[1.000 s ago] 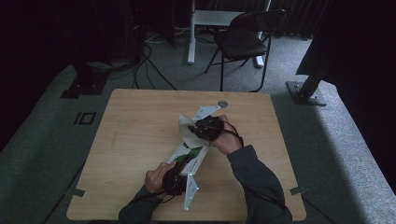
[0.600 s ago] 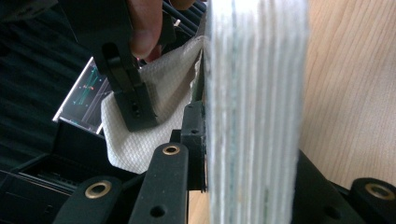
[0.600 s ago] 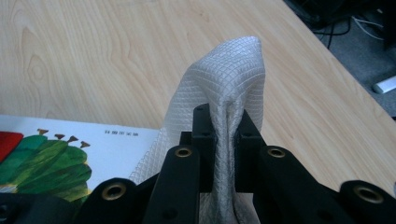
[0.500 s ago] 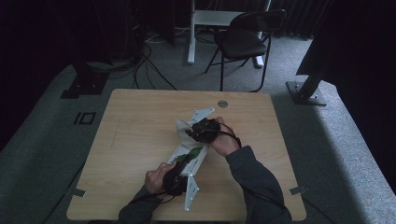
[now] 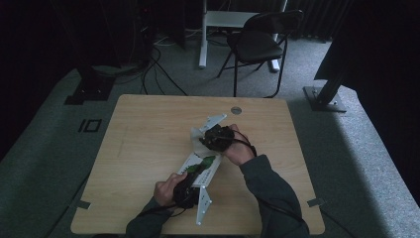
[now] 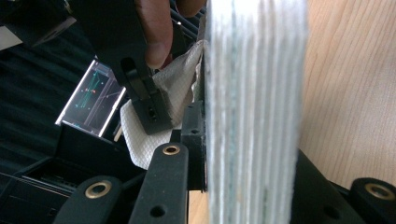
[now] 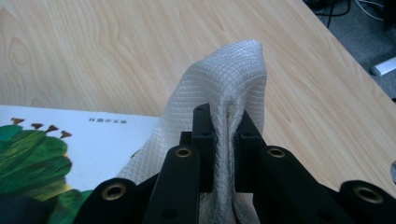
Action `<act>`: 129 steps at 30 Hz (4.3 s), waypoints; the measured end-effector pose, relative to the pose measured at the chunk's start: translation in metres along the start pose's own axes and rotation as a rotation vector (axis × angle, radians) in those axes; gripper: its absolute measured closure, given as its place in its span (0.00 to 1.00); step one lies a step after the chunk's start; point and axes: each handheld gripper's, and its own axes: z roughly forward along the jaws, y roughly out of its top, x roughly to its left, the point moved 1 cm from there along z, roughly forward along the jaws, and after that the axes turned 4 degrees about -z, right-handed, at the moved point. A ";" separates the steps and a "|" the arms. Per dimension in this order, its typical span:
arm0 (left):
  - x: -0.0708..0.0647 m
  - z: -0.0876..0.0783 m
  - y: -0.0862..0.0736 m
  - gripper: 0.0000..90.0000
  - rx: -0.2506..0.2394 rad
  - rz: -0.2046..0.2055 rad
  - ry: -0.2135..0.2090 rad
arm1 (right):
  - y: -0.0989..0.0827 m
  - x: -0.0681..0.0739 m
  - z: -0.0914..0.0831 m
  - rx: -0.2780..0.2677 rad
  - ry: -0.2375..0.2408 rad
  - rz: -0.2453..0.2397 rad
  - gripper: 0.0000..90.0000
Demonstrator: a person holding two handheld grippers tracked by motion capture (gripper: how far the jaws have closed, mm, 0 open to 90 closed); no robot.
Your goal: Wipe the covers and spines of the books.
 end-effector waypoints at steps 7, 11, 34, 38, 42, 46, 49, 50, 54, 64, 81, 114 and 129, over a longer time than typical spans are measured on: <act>0.001 0.000 -0.001 0.86 0.002 -0.002 0.008 | 0.002 0.007 0.004 0.013 0.027 -0.020 0.92; 0.001 0.001 -0.001 0.86 -0.001 -0.007 0.009 | 0.003 0.014 0.007 0.027 0.051 -0.043 0.92; 0.000 0.001 -0.001 0.86 -0.008 -0.008 0.009 | 0.009 0.034 0.013 0.029 0.152 -0.075 0.92; 0.001 0.001 -0.001 0.86 -0.007 -0.008 0.012 | 0.011 0.035 0.012 0.025 0.165 -0.077 0.92; 0.001 0.000 -0.001 0.86 0.001 0.004 0.013 | 0.013 0.036 0.011 0.025 0.176 -0.086 0.92; 0.000 0.000 0.000 0.86 -0.001 0.010 0.015 | 0.016 0.039 0.010 0.027 0.195 -0.098 0.92; 0.000 0.000 0.000 0.86 -0.004 0.009 0.016 | 0.018 0.042 0.011 0.028 0.215 -0.108 0.92; 0.000 0.000 0.000 0.86 -0.003 0.008 0.016 | 0.018 0.042 0.010 0.025 0.224 -0.108 0.92; 0.000 0.000 0.000 0.86 -0.004 0.009 0.018 | 0.020 0.045 0.008 0.013 0.242 -0.119 0.92; -0.001 0.000 0.000 0.86 -0.012 0.005 0.017 | 0.022 0.049 0.003 -0.020 0.300 -0.143 0.92; 0.000 0.000 0.000 0.85 -0.007 0.011 0.020 | 0.025 0.054 -0.006 -0.086 0.410 -0.168 0.92; 0.021 0.001 -0.015 0.86 0.009 -0.196 -0.033 | 0.012 0.033 -0.043 -0.197 0.353 -0.112 0.92; 0.035 0.001 -0.024 0.87 0.004 -0.323 -0.062 | -0.002 0.014 -0.070 -0.261 0.267 -0.052 0.92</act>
